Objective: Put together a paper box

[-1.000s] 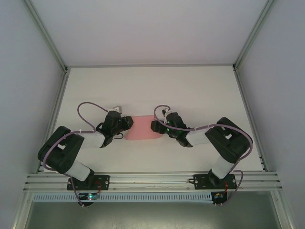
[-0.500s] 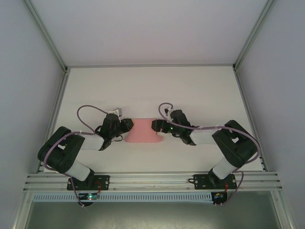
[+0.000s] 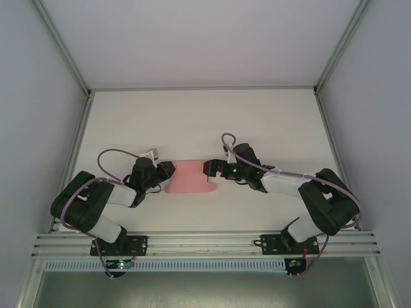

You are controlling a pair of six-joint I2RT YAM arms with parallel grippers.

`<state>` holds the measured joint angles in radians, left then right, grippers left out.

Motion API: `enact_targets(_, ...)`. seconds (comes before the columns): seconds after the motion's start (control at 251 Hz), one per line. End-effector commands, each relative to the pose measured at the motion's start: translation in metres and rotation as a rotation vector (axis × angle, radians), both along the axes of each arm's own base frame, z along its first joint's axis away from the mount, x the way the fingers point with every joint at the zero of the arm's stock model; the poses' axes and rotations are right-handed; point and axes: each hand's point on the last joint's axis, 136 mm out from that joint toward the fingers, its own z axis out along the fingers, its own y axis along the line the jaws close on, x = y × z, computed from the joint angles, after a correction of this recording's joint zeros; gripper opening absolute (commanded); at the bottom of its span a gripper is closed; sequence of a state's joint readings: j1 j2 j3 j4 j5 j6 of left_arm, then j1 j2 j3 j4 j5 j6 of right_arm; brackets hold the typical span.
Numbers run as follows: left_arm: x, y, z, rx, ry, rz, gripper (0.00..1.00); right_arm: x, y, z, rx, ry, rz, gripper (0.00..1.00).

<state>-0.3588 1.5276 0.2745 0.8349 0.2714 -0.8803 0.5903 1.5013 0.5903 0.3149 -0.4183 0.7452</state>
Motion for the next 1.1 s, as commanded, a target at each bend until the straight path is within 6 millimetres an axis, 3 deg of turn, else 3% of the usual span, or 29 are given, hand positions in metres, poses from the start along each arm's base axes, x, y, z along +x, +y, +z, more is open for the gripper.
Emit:
enact_targets(0.0,-0.01,0.01,-0.02,-0.009,0.056,0.023,0.0,-0.008,0.009,0.002,0.061,0.094,0.04,0.98)
enact_targets(0.359,-0.007,0.008,-0.027,-0.136,0.045,0.033,0.0,-0.013,0.031,-0.003,0.154,0.25,0.105,0.94)
enact_targets(0.491,-0.006,0.004,-0.028,-0.152,0.031,0.011,0.0,-0.01,0.04,-0.004,0.176,0.26,0.12,0.88)
enact_targets(0.742,-0.004,0.002,-0.03,-0.146,0.033,-0.001,0.0,-0.004,0.047,0.011,0.247,0.22,0.138,0.53)
enact_targets(0.962,0.002,-0.007,-0.013,-0.154,-0.013,-0.051,0.19,-0.004,0.039,0.015,0.223,0.189,0.121,0.45)
enact_targets(1.093,0.01,-0.016,0.009,-0.158,-0.069,-0.101,0.56,-0.002,0.03,0.015,0.198,0.179,0.098,0.45)
